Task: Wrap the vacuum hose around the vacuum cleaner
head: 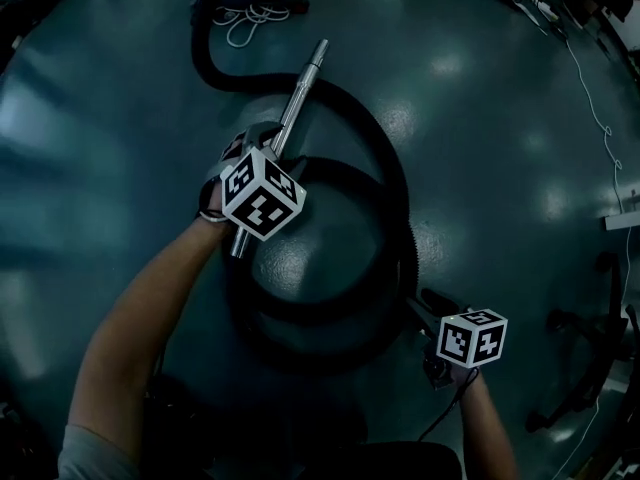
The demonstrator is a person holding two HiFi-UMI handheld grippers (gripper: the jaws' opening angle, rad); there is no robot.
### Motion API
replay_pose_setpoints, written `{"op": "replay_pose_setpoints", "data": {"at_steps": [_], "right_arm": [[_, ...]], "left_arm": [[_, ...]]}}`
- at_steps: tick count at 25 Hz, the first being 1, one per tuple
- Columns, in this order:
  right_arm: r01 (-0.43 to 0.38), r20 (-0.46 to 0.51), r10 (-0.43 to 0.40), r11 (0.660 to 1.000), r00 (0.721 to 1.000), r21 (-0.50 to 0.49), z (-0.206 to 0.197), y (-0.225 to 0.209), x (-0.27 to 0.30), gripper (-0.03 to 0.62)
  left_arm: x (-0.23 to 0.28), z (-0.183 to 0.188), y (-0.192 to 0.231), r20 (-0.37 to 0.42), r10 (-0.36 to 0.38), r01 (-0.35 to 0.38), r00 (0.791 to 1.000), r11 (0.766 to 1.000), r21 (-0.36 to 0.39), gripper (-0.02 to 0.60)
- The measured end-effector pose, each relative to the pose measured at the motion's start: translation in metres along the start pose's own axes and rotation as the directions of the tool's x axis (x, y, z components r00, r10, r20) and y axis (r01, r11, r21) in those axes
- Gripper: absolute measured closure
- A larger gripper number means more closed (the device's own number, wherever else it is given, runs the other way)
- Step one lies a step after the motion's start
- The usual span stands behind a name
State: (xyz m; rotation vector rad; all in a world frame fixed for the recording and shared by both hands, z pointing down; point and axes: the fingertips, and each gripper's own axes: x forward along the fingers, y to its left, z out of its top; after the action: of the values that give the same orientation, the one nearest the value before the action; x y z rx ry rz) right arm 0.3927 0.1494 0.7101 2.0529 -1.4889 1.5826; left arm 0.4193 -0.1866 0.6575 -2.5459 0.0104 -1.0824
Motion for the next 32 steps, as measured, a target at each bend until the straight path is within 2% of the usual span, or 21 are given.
{"op": "replay_pose_setpoints", "data": {"at_steps": [2, 5, 8, 9, 11, 15, 17, 19, 22, 25, 27, 29, 32], "right_arm": [[-0.016, -0.039, 0.014, 0.999, 0.999, -0.033, -0.011, 0.002, -0.004, 0.401], [-0.049, -0.134, 0.034, 0.993, 0.99, -0.11, -0.028, 0.007, -0.008, 0.4], [-0.117, -0.183, 0.1, 0.989, 0.978, -0.086, -0.028, 0.012, 0.0, 0.399], [-0.143, -0.194, 0.126, 0.987, 0.973, -0.071, -0.027, 0.015, 0.004, 0.4], [-0.183, -0.215, 0.169, 0.982, 0.962, -0.048, -0.026, 0.018, 0.012, 0.401], [-0.228, -0.237, 0.229, 0.973, 0.944, 0.03, -0.026, 0.022, 0.023, 0.401], [-0.251, -0.236, 0.265, 0.964, 0.935, 0.086, -0.029, 0.028, 0.022, 0.401], [-0.272, -0.226, 0.292, 0.955, 0.929, 0.117, -0.026, 0.034, 0.022, 0.402], [-0.317, -0.209, 0.336, 0.941, 0.918, 0.121, -0.014, 0.05, 0.033, 0.402], [-0.361, -0.242, 0.374, 0.928, 0.895, 0.096, -0.01, 0.069, 0.04, 0.402], [-0.378, -0.266, 0.384, 0.923, 0.884, 0.075, -0.006, 0.078, 0.042, 0.402], [-0.379, -0.292, 0.372, 0.925, 0.881, 0.034, -0.006, 0.079, 0.04, 0.401], [-0.363, -0.311, 0.323, 0.929, 0.894, -0.077, -0.006, 0.071, 0.032, 0.401]], "left_arm": [[-0.019, 0.003, -0.03, -0.012, -0.06, 0.061, 0.998, 0.995, 0.076, 0.334], [-0.047, -0.015, -0.081, -0.101, -0.168, 0.182, 0.981, 0.971, 0.152, 0.334], [-0.069, -0.042, -0.115, -0.198, -0.262, 0.285, 0.945, 0.953, 0.101, 0.336], [-0.075, -0.048, -0.128, -0.22, -0.306, 0.328, 0.926, 0.942, 0.068, 0.336], [-0.086, -0.05, -0.164, -0.246, -0.407, 0.424, 0.879, 0.906, 0.015, 0.336], [-0.098, -0.031, -0.249, -0.254, -0.589, 0.582, 0.767, 0.806, -0.109, 0.336], [-0.105, -0.028, -0.282, -0.259, -0.626, 0.618, 0.735, 0.777, -0.123, 0.336], [-0.109, -0.026, -0.3, -0.271, -0.635, 0.633, 0.724, 0.767, -0.105, 0.334], [-0.111, -0.029, -0.3, -0.262, -0.651, 0.654, 0.712, 0.751, -0.091, 0.334], [-0.119, -0.044, -0.306, -0.264, -0.682, 0.684, 0.682, 0.722, -0.101, 0.305], [-0.121, -0.056, -0.305, -0.284, -0.688, 0.691, 0.668, 0.715, -0.107, 0.285], [-0.121, -0.062, -0.301, -0.292, -0.68, 0.687, 0.673, 0.72, -0.094, 0.284], [-0.121, -0.07, -0.278, -0.304, -0.644, 0.665, 0.702, 0.746, -0.043, 0.284]]}}
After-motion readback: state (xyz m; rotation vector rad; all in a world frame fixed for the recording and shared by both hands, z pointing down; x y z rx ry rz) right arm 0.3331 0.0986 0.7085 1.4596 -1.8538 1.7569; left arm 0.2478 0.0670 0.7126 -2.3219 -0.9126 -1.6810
